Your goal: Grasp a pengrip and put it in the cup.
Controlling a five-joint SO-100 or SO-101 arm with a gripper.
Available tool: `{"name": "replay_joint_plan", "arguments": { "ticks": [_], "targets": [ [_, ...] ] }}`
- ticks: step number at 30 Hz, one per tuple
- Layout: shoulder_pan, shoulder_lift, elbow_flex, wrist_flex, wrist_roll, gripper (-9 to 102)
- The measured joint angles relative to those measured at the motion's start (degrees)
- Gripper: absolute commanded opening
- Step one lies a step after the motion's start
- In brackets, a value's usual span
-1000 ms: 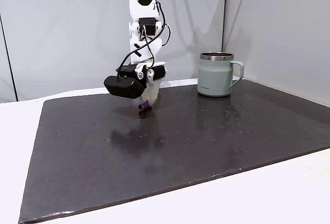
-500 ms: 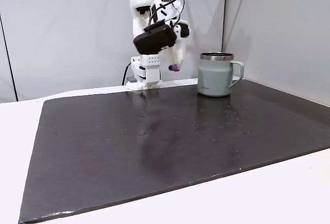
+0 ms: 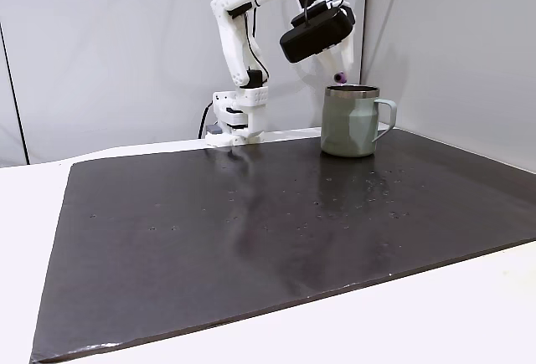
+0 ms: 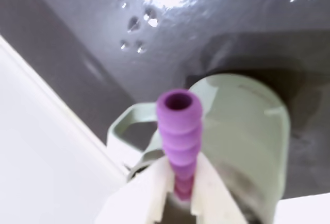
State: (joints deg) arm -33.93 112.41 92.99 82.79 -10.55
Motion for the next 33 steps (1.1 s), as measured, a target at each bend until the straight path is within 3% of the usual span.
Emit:
{"name": "replay_joint_plan", "arguments": {
  "ticks": [11,26,33],
  "targets": [
    [-10.46,-2.55,-3.16,2.37,3.43,0],
    [-16.52,-3.6,-3.16,3.6,2.46,0],
    [-17.05,-3.69,-3.16,3.78,2.2,26]
  ]
}}
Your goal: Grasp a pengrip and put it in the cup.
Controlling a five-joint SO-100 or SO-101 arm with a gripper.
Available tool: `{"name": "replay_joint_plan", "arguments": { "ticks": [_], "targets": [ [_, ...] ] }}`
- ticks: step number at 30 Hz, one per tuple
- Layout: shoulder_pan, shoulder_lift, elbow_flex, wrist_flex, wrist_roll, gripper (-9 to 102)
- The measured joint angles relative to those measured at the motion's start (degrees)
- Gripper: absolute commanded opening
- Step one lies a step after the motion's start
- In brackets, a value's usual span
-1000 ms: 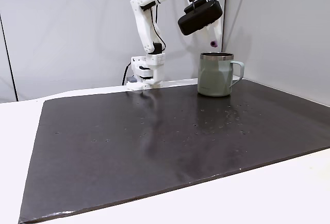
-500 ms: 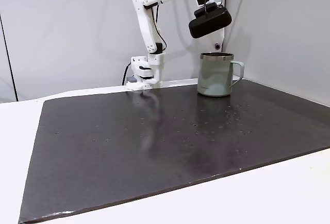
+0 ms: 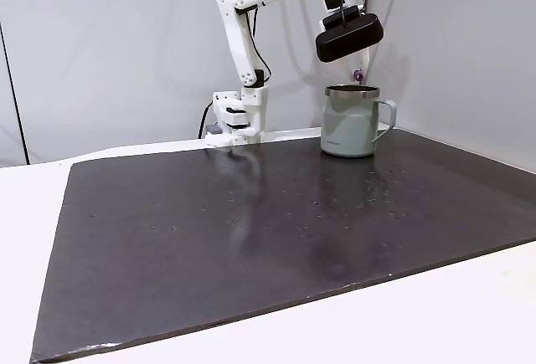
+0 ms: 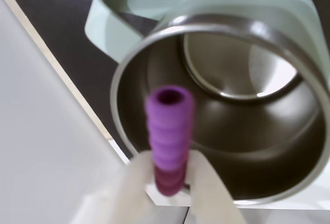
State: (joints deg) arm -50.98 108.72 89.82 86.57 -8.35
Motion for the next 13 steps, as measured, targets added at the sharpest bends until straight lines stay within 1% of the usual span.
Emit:
{"name": "replay_joint_plan", "arguments": {
  "ticks": [13],
  "targets": [
    [-0.26,0.0,0.0,0.53,0.0,26]
  ]
}}
